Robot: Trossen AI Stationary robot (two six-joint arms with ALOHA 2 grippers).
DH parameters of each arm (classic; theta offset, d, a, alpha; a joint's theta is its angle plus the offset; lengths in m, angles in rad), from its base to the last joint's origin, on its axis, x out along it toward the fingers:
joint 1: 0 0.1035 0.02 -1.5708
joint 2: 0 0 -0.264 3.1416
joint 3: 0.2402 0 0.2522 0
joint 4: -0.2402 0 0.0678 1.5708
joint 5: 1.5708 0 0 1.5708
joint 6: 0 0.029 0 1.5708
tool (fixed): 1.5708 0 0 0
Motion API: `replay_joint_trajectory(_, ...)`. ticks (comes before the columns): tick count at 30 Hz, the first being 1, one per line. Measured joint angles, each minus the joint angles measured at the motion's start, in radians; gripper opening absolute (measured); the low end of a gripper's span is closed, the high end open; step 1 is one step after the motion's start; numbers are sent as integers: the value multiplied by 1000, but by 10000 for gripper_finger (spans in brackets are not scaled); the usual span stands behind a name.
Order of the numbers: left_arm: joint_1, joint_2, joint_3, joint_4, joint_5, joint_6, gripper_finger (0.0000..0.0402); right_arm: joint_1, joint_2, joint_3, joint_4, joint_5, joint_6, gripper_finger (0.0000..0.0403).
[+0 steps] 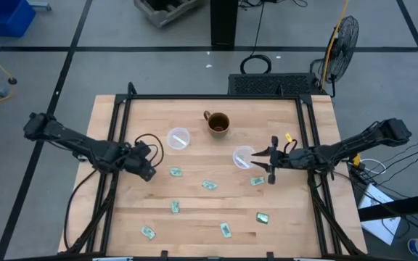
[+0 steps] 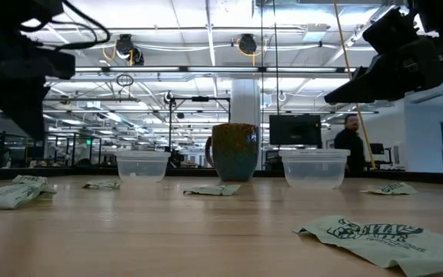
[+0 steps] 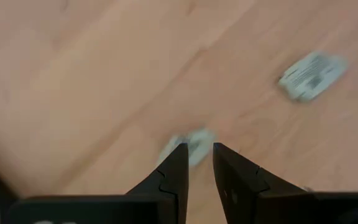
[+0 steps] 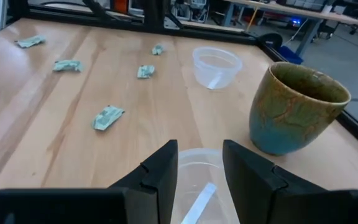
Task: Pick and place Stevia / Truvia into bins
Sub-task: Put the white stevia packet into the left round transparent container
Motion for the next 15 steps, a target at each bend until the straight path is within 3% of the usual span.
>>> replay_joint_trajectory(5,16,53,0,-36,96,-109,78,0,-2,0,-2,0,-19,121)
replay_joint_trajectory(15,42,89,-64,0,137,-255,78,0,-2,0,-3,1,-21,121)
